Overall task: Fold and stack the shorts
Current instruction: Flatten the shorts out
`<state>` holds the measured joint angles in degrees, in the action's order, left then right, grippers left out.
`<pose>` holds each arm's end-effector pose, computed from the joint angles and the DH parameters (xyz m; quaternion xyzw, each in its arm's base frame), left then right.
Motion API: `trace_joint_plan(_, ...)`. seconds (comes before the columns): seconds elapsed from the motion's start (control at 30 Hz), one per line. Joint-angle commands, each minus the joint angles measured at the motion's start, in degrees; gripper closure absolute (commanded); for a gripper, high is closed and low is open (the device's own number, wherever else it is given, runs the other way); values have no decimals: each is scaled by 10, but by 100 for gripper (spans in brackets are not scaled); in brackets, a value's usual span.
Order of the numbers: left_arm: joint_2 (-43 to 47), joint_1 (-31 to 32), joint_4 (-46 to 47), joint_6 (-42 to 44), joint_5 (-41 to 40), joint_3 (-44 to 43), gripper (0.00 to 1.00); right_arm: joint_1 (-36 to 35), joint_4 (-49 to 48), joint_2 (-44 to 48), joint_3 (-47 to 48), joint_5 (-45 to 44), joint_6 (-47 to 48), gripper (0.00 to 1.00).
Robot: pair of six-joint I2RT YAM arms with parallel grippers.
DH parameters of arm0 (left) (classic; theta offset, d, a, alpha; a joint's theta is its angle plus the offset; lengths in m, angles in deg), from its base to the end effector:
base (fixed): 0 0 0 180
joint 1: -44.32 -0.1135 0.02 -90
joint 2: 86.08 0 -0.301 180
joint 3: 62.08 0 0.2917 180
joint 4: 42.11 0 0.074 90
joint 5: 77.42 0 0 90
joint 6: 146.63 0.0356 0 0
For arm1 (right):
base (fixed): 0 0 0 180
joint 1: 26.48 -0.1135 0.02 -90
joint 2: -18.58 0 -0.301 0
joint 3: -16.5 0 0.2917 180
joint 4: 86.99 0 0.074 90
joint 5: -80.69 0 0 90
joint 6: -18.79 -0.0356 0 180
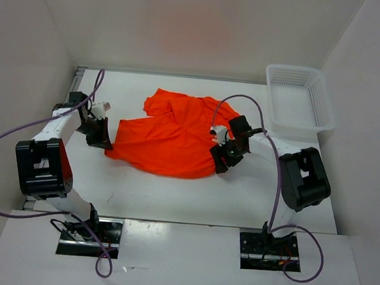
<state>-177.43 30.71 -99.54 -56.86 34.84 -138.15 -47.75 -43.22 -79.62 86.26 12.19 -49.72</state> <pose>0.3339 0.0670 0.2354 -0.0881 0.9665 -0.1724 0.1687 0.3234 0.1399 0.1705 -0.3807 0.8933 0.1840 0.1523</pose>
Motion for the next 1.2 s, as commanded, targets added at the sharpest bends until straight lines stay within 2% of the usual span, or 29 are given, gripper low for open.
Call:
trace_joint_plan(0.0,14,-4,20,2,16,0,100,-35,-82,-10,-1,-77,-55,30)
trace_joint_plan(0.03,14,-4,21,2,16,0,100,-35,-93,-10,-1,-90,-69,34)
trace_joint_plan(0.07,8,-4,21,2,23,-7,100,-40,-104,-10,4,-109,-81,50)
trace_joint_plan(0.13,8,-4,26,2,23,-12,100,-40,-120,-16,10,-125,-100,71)
trace_joint_plan(0.17,1,-9,26,2,23,-18,100,-40,-126,-16,15,-131,-100,89)
trace_joint_plan(0.23,-4,-9,31,2,30,-25,100,-40,-127,-22,20,-137,-86,100)
trace_joint_plan(0.33,-15,-15,53,2,44,-53,100,-40,-121,-33,46,-137,-55,100)
trace_joint_plan(0.4,-35,-15,64,2,44,-89,100,-40,-121,-54,105,-157,-39,100)
trace_joint_plan(0.5,-76,-15,70,2,35,-218,100,-25,-105,-100,240,-176,-7,100)
trace_joint_plan(0.53,-93,-20,70,2,27,-252,100,-18,-85,-113,319,-176,1,100)
trace_joint_plan(0.6,-99,-20,64,2,21,-337,100,-1,-59,-144,389,-176,11,100)
trace_joint_plan(0.67,-93,-20,57,2,9,-360,100,-1,-21,-144,434,-170,47,100)
trace_joint_plan(0.8,-37,-20,37,2,-17,-296,100,-1,72,-57,372,-115,130,100)
trace_joint_plan(0.9,10,-20,-7,2,-12,-198,100,-1,161,14,277,-98,210,100)
trace_joint_plan(1.03,65,-4,-79,2,-6,-90,100,-26,249,82,135,-170,310,100)
trace_joint_plan(1.17,100,41,-124,2,-30,12,100,-33,291,108,57,-221,364,100)
